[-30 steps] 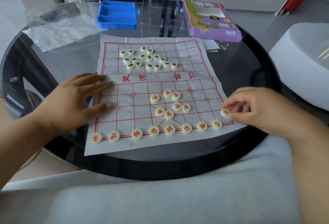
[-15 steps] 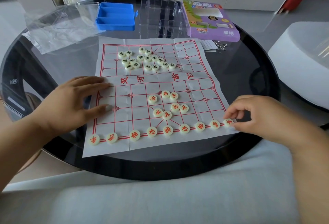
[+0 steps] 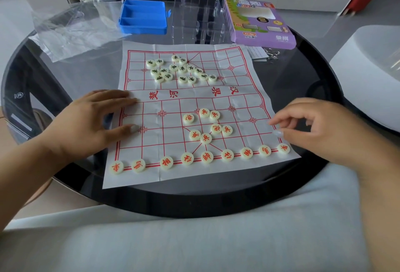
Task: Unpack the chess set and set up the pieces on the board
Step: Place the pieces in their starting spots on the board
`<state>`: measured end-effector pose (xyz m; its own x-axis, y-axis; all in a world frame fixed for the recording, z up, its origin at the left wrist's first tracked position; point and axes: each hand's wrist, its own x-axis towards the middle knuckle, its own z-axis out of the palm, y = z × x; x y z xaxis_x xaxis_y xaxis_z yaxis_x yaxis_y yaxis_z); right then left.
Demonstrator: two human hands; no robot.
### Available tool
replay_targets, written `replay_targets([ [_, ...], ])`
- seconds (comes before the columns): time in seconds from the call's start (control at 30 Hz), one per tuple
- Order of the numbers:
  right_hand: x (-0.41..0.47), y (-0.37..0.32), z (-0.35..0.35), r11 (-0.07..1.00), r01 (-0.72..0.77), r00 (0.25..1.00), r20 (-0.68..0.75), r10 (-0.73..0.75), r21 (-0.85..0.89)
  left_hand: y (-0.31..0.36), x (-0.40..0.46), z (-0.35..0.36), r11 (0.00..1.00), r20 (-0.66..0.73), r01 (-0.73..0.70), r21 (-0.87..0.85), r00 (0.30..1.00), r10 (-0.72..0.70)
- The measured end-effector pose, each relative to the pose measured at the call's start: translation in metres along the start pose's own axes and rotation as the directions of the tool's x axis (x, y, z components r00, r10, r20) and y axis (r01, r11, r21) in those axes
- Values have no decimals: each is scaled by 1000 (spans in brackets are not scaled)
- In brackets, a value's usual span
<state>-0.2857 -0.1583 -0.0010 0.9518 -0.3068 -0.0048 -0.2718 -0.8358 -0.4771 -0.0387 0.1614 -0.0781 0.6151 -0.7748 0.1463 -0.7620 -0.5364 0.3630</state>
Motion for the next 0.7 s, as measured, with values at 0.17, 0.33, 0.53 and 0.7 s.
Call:
replay_targets([
  [0.17, 14, -27, 20, 999, 37, 999, 36, -36, -29, 1, -1, -1, 1000, -4, 12, -6, 1000, -13],
  [0.33, 29, -51, 40, 991, 28, 999, 47, -22, -134, 3, -1, -2, 1000, -2, 13, -7, 1000, -13],
  [0.53, 38, -60, 46, 974, -19, 995, 90, 40, -224, 3, -1, -2, 1000, -4, 12, 1, 1000, -12],
  [0.7, 38, -53, 48, 984, -17, 995, 92, 34, -180, 2, -1, -2, 1000, -1, 13, -6, 1000, -13],
])
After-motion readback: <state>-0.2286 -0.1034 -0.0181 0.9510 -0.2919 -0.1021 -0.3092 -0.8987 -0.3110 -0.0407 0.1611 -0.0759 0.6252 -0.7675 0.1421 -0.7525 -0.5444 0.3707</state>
